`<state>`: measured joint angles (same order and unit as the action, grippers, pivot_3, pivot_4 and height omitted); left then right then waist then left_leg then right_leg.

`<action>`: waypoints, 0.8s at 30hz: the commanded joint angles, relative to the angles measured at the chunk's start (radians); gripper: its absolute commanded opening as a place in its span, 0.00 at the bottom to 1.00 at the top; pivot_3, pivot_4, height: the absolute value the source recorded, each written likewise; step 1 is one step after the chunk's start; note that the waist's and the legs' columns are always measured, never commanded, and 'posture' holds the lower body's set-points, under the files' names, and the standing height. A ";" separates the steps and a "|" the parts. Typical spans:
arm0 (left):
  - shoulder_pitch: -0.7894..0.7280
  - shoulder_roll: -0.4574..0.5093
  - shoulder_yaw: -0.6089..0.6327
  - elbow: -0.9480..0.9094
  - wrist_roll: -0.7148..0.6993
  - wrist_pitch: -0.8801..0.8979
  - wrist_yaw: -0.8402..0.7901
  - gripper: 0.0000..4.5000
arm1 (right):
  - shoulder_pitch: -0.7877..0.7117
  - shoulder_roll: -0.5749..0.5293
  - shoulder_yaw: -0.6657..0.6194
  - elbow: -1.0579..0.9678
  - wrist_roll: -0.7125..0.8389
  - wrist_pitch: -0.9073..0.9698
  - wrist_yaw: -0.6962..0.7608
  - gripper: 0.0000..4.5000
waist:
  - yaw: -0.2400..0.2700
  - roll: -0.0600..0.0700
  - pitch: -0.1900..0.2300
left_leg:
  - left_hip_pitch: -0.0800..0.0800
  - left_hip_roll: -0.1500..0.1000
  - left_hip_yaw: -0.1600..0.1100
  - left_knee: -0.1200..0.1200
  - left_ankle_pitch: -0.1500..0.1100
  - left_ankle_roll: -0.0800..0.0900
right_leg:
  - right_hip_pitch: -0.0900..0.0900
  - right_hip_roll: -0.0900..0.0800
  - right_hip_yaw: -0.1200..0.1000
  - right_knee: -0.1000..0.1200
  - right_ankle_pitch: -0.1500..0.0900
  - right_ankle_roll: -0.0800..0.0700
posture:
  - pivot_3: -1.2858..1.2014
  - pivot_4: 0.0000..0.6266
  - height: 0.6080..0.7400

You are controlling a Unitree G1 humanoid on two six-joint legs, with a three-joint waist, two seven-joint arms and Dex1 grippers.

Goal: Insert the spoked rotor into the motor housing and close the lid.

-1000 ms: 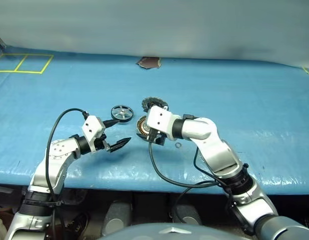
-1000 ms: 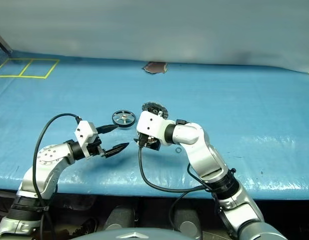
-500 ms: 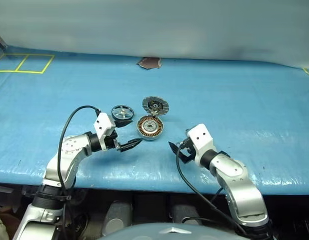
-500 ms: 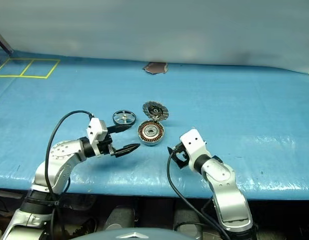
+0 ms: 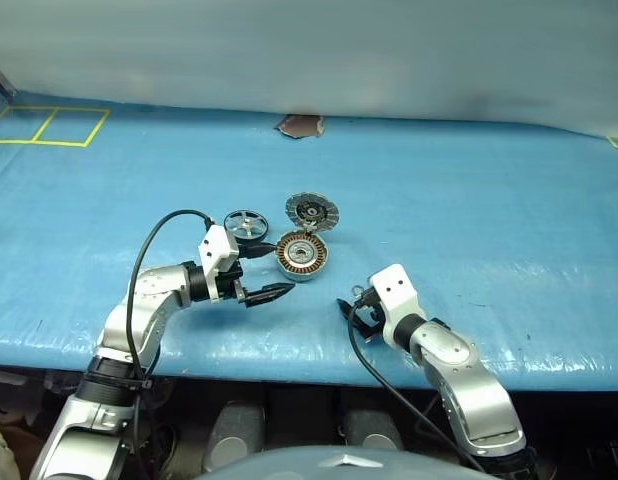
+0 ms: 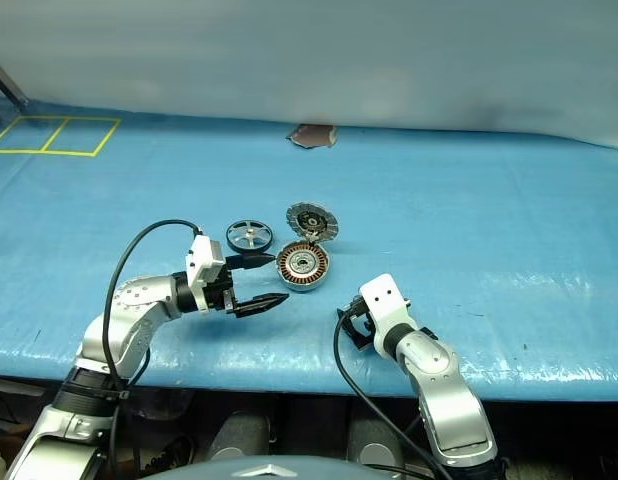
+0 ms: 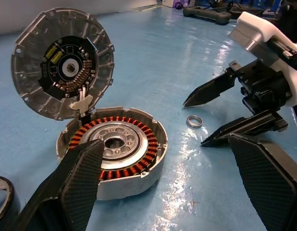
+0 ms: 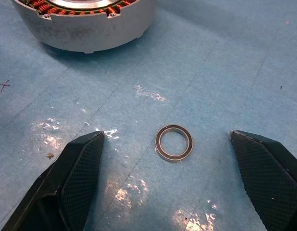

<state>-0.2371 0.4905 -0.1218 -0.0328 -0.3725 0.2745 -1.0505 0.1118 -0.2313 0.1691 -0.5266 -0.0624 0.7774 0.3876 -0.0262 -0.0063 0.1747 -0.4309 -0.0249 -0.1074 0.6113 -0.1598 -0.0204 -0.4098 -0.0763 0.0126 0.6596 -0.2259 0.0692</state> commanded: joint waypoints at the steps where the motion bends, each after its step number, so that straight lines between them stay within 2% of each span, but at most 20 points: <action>1: -0.002 -0.003 -0.012 -0.008 0.004 -0.024 -0.017 1.00 | 0.008 0.000 -0.004 -0.004 0.014 -0.002 -0.022 0.98 | 0.000 0.000 0.000 | 0.000 0.000 0.000 0.000 0.000 0.000 | 0.000 0.000 0.000 0.000 0.000 0.000 | 0.52 0.24 1.00; 2: -0.003 -0.002 -0.018 -0.005 0.010 -0.028 -0.020 1.00 | 0.009 0.002 -0.008 -0.001 0.019 0.002 -0.026 0.98 | 0.000 0.000 0.000 | 0.000 0.000 0.000 0.000 0.000 0.000 | 0.000 0.000 0.000 0.000 0.000 0.000 | 0.52 0.24 1.00; 4: -0.004 -0.003 -0.025 0.001 0.021 -0.036 -0.025 1.00 | 0.010 0.003 -0.013 0.003 0.027 0.007 -0.034 0.89 | 0.000 0.000 0.000 | 0.000 0.000 0.000 0.000 0.000 0.000 | 0.000 0.000 0.000 0.000 0.000 0.000 | 0.52 0.24 1.00; 9: -0.005 -0.018 -0.044 0.026 0.031 -0.061 -0.036 1.00 | 0.015 -0.009 -0.007 0.004 0.036 0.009 -0.047 0.56 | 0.002 0.000 0.000 | 0.000 0.000 0.000 0.000 0.000 0.000 | 0.000 0.000 0.000 0.000 0.000 0.000 | 0.52 0.24 1.00; 21: 0.017 -0.019 -0.059 0.063 0.047 -0.103 -0.054 1.00 | 0.013 -0.025 -0.002 -0.003 0.042 0.056 -0.074 0.56 | 0.005 0.000 0.000 | 0.000 0.000 -0.001 0.000 0.000 0.000 | 0.000 -0.001 0.000 -0.001 0.000 0.000 | 0.52 0.24 1.00; 24: 0.019 -0.017 -0.059 0.069 0.050 -0.111 -0.053 1.00 | 0.011 -0.034 0.008 -0.002 0.048 0.062 -0.070 0.36 | 0.005 -0.001 0.000 | 0.000 0.000 -0.001 0.000 0.000 0.000 | 0.000 -0.001 0.000 -0.001 0.000 0.000 | 0.52 0.24 1.00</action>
<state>-0.2166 0.4719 -0.1888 0.0387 -0.3230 0.1850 -1.0957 0.1144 -0.2505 0.1868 -0.5353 -0.0092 0.8147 0.3291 -0.0209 -0.0068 0.1743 -0.4308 -0.0250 -0.1081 0.6118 -0.1600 -0.0206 -0.4098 -0.0775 0.0123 0.6589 -0.2260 0.0692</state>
